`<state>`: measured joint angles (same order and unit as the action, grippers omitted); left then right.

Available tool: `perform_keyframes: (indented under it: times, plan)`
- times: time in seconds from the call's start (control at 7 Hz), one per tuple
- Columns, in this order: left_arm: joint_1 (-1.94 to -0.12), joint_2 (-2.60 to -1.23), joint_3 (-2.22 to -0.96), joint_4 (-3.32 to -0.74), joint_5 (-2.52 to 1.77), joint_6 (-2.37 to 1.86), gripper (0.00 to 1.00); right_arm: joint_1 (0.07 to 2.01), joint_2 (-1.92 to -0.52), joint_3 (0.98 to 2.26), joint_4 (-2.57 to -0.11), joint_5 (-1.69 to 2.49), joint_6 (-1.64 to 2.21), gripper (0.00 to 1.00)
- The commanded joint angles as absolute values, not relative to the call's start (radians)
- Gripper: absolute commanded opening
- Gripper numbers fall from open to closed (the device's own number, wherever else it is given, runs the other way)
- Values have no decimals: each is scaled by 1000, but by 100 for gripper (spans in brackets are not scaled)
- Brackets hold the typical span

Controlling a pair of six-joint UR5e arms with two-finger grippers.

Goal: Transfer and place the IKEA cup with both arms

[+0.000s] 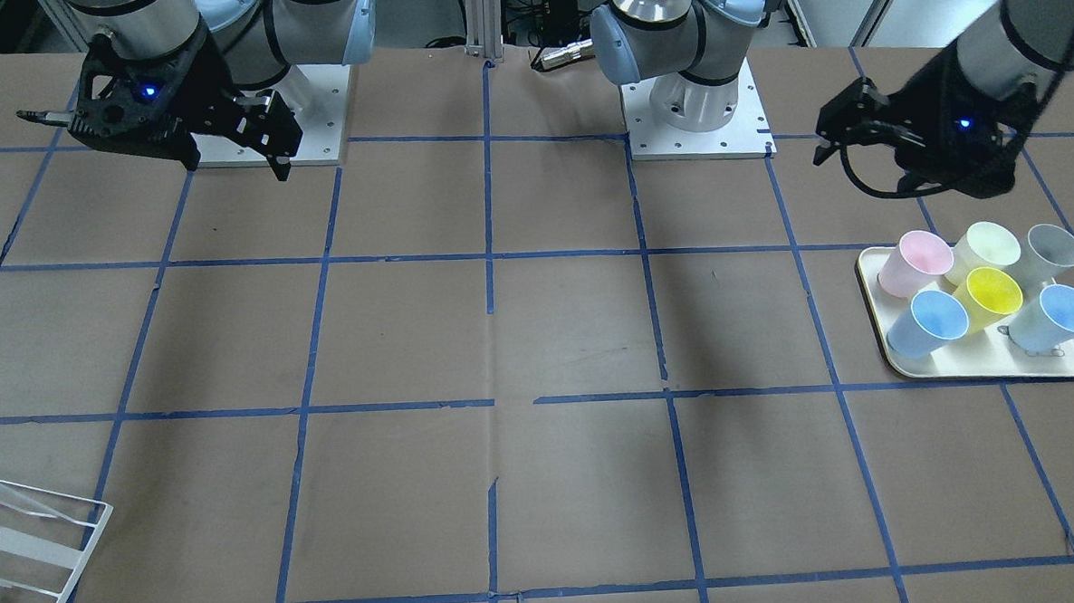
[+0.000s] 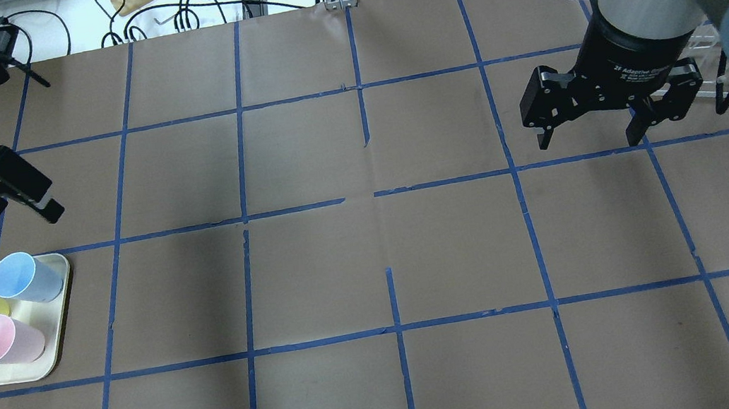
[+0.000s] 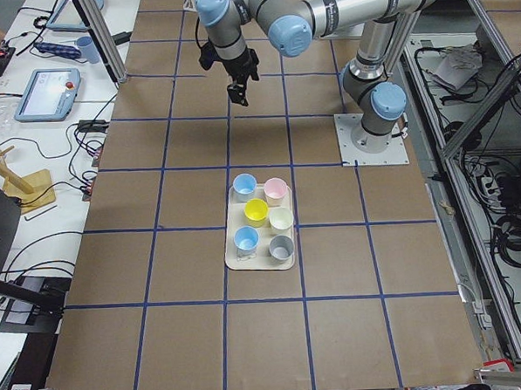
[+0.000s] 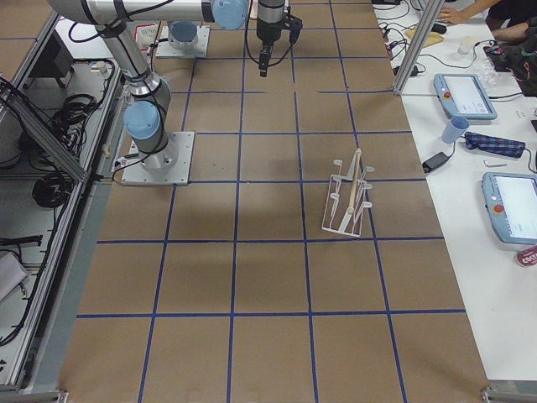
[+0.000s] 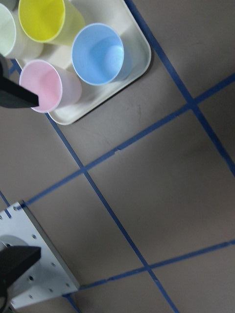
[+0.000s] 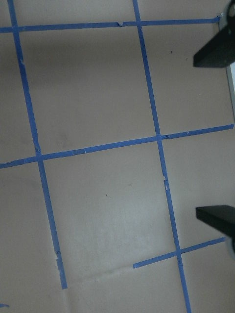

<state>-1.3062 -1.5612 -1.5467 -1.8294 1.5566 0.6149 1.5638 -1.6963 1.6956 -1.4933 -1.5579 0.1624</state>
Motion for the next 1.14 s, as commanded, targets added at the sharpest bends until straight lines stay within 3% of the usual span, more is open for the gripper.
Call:
perform_keyframes:
  times: [0.0, 0.14, 0.57, 1.0]
  plan:
    - [-1455, -1476, -1679, -1641, 1555, 435, 100, 1563, -1697, 1689, -1486, -1554, 163, 100]
    - [-1492, -1445, -1742, -1603, 1554, 310, 100, 1562, -1698, 1689, -1485, -1554, 163, 100]
    - [-1594, -1448, -1747, -1464, 1565, -48, 100, 1562, -1701, 1689, -1486, -1552, 163, 100]
    - [-1588, -1463, -1738, -1353, 1563, 26, 100, 1563, -1701, 1689, -1486, -1552, 163, 100]
